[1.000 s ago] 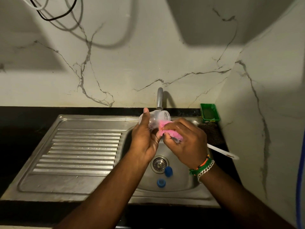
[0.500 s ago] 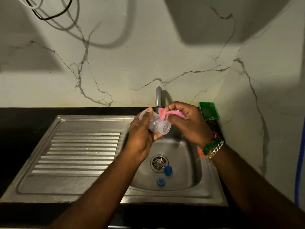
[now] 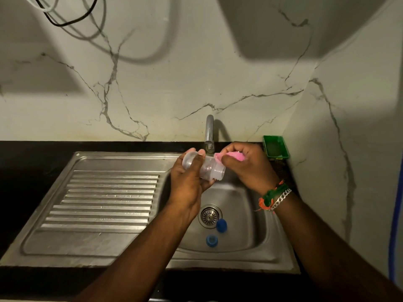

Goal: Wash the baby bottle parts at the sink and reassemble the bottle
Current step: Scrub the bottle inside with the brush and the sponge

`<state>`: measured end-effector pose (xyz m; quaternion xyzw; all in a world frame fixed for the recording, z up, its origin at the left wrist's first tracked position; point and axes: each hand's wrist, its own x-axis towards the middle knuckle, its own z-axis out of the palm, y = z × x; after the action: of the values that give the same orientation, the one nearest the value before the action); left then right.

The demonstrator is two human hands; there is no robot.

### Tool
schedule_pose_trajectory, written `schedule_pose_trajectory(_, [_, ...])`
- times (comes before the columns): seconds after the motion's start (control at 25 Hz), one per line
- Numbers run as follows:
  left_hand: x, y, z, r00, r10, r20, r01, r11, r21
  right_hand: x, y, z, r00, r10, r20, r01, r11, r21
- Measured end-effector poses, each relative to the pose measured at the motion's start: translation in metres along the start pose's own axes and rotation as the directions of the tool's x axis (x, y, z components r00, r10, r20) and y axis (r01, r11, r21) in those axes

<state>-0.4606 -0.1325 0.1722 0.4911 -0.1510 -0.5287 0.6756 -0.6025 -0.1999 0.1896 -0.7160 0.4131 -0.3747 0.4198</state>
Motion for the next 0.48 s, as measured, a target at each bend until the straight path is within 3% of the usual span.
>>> schedule_pose_trajectory(0.2, [-0.004, 0.007, 0.003, 0.972, -0.211, 0.107, 0.235, 0.910, -0.342, -0.005, -0.005, 0.002, 0.959, 0.272, 0.082, -0.284, 0.909, 0.306])
schedule_pose_trajectory(0.32, [-0.001, 0.011, 0.006, 0.962, -0.242, 0.129, 0.274, 0.824, -0.497, -0.008, -0.009, 0.007, 0.947, 0.307, 0.100, -0.322, 0.878, 0.354])
schedule_pose_trajectory(0.48, [0.005, 0.010, 0.007, 0.972, -0.207, 0.110, 0.232, 0.792, -0.564, -0.013, -0.013, 0.010, 0.954, 0.272, 0.124, -0.299, 0.876, 0.379])
